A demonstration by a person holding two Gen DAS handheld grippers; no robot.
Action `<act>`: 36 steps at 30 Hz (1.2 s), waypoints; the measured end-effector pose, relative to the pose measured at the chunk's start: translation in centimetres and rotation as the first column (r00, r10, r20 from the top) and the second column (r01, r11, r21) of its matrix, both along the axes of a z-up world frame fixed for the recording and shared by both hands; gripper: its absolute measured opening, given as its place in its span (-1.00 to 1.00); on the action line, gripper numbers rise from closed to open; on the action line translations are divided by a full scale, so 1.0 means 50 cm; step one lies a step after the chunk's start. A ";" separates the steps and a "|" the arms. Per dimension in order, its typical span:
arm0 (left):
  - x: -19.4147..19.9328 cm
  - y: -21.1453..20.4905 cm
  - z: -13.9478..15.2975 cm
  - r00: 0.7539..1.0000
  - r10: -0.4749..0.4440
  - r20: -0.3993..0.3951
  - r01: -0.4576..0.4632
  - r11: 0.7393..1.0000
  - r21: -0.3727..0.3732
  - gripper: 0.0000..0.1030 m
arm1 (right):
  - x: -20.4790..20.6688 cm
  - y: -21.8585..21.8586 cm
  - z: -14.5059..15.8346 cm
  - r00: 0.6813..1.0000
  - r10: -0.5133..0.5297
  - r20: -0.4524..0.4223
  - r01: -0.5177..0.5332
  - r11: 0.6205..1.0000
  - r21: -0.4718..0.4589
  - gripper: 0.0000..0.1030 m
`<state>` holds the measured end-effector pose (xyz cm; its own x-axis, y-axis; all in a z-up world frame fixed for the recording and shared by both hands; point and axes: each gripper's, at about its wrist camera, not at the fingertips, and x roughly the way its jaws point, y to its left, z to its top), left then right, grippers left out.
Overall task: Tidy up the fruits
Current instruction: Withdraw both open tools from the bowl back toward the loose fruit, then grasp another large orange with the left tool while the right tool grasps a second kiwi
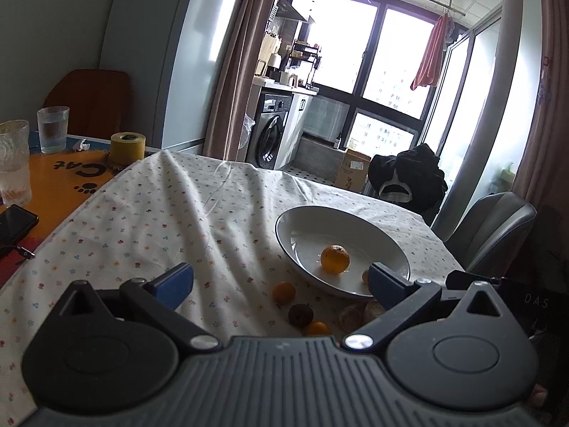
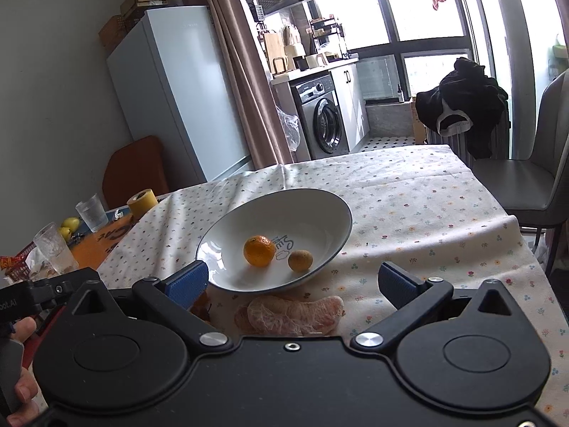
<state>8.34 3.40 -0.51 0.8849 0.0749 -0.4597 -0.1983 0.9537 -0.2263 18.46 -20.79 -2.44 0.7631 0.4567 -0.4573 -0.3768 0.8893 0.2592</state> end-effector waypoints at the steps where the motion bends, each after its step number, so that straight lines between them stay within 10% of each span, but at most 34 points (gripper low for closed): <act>1: -0.001 -0.002 0.002 1.000 -0.001 -0.020 0.001 1.000 0.003 1.00 | -0.002 -0.003 0.001 1.000 -0.003 -0.011 0.003 1.000 0.000 1.00; 36: -0.014 -0.060 -0.057 0.990 -0.065 -0.124 0.070 0.997 0.040 0.93 | -0.037 -0.009 -0.064 0.986 0.119 -0.120 -0.130 0.988 -0.087 0.98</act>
